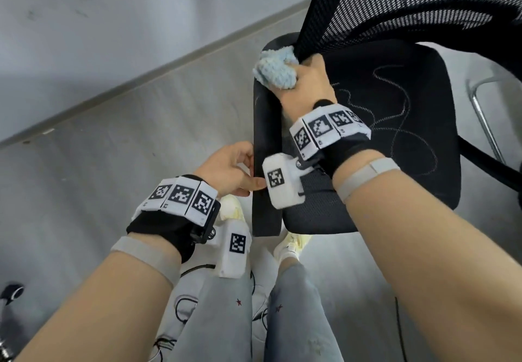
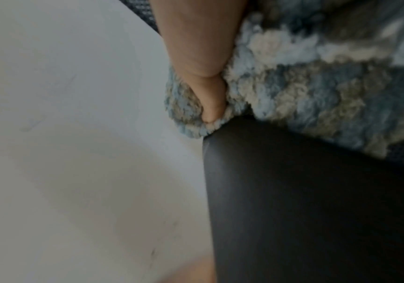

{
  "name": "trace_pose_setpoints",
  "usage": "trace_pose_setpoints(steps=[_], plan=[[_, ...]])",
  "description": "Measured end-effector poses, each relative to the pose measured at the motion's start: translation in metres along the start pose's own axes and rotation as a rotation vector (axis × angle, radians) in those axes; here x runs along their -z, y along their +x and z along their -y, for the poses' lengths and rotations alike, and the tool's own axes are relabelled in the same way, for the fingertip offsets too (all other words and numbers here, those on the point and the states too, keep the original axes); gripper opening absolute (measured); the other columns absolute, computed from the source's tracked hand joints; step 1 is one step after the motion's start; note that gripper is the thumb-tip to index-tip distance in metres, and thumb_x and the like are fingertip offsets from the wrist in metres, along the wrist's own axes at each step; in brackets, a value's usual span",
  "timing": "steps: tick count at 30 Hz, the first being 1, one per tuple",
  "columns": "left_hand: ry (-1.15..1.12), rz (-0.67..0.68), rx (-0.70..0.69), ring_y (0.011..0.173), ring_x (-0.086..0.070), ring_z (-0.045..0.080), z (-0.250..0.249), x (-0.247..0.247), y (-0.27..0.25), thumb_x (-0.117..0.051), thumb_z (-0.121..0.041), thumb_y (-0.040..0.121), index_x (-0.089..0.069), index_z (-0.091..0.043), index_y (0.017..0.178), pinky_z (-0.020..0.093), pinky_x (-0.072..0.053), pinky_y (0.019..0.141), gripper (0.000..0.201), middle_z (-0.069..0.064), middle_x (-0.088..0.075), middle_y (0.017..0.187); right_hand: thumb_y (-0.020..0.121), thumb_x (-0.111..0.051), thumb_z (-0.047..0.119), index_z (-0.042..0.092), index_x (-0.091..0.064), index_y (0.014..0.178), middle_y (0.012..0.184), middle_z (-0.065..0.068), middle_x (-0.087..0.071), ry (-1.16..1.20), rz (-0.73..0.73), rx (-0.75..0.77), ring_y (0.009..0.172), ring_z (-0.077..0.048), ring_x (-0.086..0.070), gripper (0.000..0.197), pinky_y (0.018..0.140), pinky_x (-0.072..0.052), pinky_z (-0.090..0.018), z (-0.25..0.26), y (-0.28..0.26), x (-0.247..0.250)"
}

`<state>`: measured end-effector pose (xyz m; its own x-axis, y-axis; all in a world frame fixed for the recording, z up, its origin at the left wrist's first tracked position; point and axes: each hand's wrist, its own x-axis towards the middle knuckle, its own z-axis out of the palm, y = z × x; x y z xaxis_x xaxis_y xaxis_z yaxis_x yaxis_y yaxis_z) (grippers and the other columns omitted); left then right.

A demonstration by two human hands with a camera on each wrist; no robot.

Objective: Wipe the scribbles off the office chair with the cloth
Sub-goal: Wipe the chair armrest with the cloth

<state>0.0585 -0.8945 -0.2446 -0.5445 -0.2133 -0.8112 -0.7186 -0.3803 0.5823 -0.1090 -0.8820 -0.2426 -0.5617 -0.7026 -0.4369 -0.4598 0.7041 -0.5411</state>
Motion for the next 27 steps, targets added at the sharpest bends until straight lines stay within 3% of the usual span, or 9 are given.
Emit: trace_pose_setpoints(steps=[3,5,7,10,13,18,21,23,27], plan=[[-0.050,0.009,0.015,0.079,-0.060,0.023,-0.003,0.000,0.000,-0.064,0.008,0.077,-0.047,-0.011,0.111,0.047,-0.053,0.083,0.043,-0.002,-0.053,0.098,0.085,-0.058,0.025,0.024,-0.049,0.072,0.103,-0.003,-0.035,-0.019,0.163,0.164,0.079,-0.025,-0.051,0.016,0.076,-0.048,-0.041,-0.014,-0.040,0.001],[-0.077,0.051,0.026,0.076,-0.063,0.015,-0.003,-0.001,0.000,-0.062,0.010,0.078,-0.037,-0.024,0.121,0.037,-0.056,0.075,0.060,-0.006,-0.052,0.109,0.085,-0.058,0.027,0.026,-0.059,0.078,0.102,0.003,-0.034,-0.065,0.247,0.252,0.083,-0.024,-0.052,0.007,0.073,-0.047,-0.038,-0.029,-0.065,0.000],[-0.079,0.123,0.061,0.083,-0.064,0.015,-0.002,-0.002,0.000,-0.060,0.009,0.080,-0.034,-0.027,0.123,0.032,-0.056,0.073,0.062,-0.003,-0.054,0.115,0.083,-0.058,0.034,0.023,-0.061,0.089,0.095,0.010,-0.036,-0.112,0.205,0.225,0.081,-0.021,-0.052,0.013,0.070,-0.044,-0.034,-0.032,-0.057,0.001],[-0.039,0.173,0.079,0.092,-0.062,0.018,0.000,-0.003,-0.002,-0.057,0.006,0.084,-0.038,-0.025,0.129,0.035,-0.053,0.079,0.058,0.004,-0.062,0.105,0.082,-0.057,0.041,0.021,-0.060,0.098,0.100,0.003,-0.041,-0.100,0.082,0.096,0.081,-0.027,-0.054,0.025,0.069,-0.040,-0.034,-0.013,-0.018,-0.002],[-0.012,0.176,0.068,0.090,-0.061,0.015,-0.001,0.000,-0.001,-0.056,0.005,0.084,-0.045,-0.029,0.125,0.036,-0.053,0.083,0.054,-0.003,-0.064,0.092,0.083,-0.060,0.039,0.014,-0.061,0.108,0.114,-0.011,-0.047,0.026,0.013,0.023,0.095,-0.032,-0.057,0.035,0.080,-0.046,-0.038,0.003,0.000,-0.002],[-0.039,0.173,0.089,0.090,-0.063,0.015,-0.001,0.000,0.000,-0.058,0.005,0.083,-0.047,-0.023,0.123,0.035,-0.053,0.082,0.050,0.000,-0.065,0.094,0.082,-0.061,0.039,0.019,-0.063,0.097,0.099,0.001,-0.038,-0.044,0.260,0.156,0.093,-0.029,-0.056,0.026,0.084,-0.047,-0.044,-0.023,-0.051,0.000],[-0.041,0.172,0.082,0.081,-0.064,0.006,0.003,-0.003,-0.002,-0.057,0.004,0.084,-0.046,-0.024,0.124,0.026,-0.056,0.071,0.050,-0.006,-0.065,0.090,0.081,-0.062,0.041,0.021,-0.065,0.095,0.099,0.001,-0.040,-0.098,0.262,0.179,0.092,-0.029,-0.057,0.024,0.080,-0.046,-0.040,-0.023,-0.042,0.005],[-0.058,0.158,0.078,0.075,-0.064,0.002,0.003,-0.003,-0.003,-0.055,0.005,0.085,-0.047,-0.024,0.125,0.022,-0.056,0.065,0.049,-0.007,-0.064,0.089,0.080,-0.063,0.039,0.021,-0.064,0.105,0.103,-0.005,-0.044,-0.072,0.179,0.157,0.096,-0.031,-0.057,0.031,0.081,-0.046,-0.039,-0.017,-0.019,0.003],[-0.038,0.141,0.077,0.084,-0.063,0.010,-0.001,0.001,-0.001,-0.056,0.003,0.085,-0.048,-0.024,0.125,0.026,-0.057,0.067,0.049,-0.002,-0.063,0.095,0.082,-0.064,0.035,0.012,-0.064,0.107,0.105,-0.011,-0.046,0.094,0.080,0.106,0.088,-0.021,-0.051,0.034,0.079,-0.041,-0.025,-0.010,0.005,0.000]])
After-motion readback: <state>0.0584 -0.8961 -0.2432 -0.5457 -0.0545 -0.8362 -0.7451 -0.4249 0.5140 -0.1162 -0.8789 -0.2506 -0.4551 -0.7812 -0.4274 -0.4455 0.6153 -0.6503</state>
